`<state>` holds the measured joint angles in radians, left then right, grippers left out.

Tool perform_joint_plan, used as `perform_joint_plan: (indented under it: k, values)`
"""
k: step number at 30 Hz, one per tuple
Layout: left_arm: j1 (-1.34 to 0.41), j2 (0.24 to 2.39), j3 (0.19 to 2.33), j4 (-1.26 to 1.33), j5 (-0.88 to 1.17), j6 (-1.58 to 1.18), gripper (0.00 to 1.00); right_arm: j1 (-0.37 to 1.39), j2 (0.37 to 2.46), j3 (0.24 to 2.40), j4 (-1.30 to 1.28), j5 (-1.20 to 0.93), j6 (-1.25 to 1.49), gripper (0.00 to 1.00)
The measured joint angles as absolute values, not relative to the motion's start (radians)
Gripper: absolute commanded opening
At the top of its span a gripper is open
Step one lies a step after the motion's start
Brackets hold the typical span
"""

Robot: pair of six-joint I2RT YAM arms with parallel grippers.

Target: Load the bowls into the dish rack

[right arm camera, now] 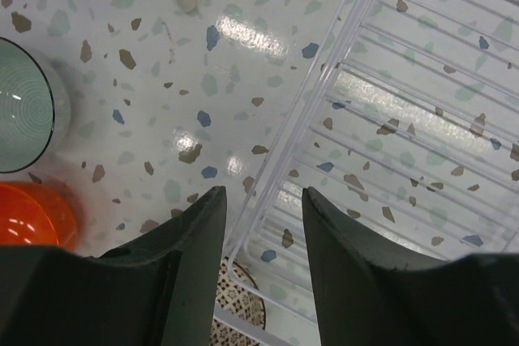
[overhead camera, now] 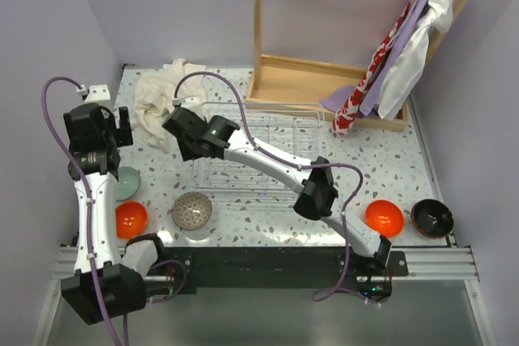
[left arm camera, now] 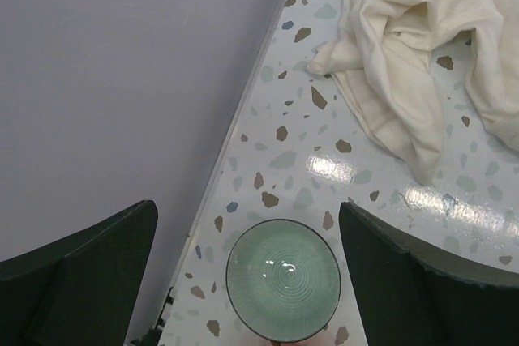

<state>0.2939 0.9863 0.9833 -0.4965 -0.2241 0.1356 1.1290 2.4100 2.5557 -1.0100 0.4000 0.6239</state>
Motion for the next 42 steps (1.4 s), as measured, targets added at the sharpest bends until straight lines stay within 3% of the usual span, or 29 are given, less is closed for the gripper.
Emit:
perform_joint_plan:
  k: [9, 12, 19, 21, 42]
  values:
    - [0.261, 0.985, 0.966, -0.542, -0.244, 0.134, 0.99, 1.119, 2.514, 2.556, -0.923, 0.394, 0.646, 0.45]
    - [0.251, 0.985, 0.966, -0.547, -0.249, 0.131, 0.99, 1.118, 2.531, 2.556, -0.904, 0.394, 0.648, 0.38]
    - [0.233, 0.985, 0.958, -0.558, -0.257, 0.123, 0.99, 1.115, 2.53, 2.542, -0.9, 0.422, 0.681, 0.04]
    - [0.229, 0.985, 0.957, -0.563, -0.257, 0.122, 0.99, 1.115, 2.521, 2.527, -0.9, 0.443, 0.705, 0.0]
    - [0.194, 0.964, 0.939, -0.548, -0.198, 0.087, 0.99, 1.164, 2.161, 2.165, -0.929, 0.524, 0.616, 0.0]
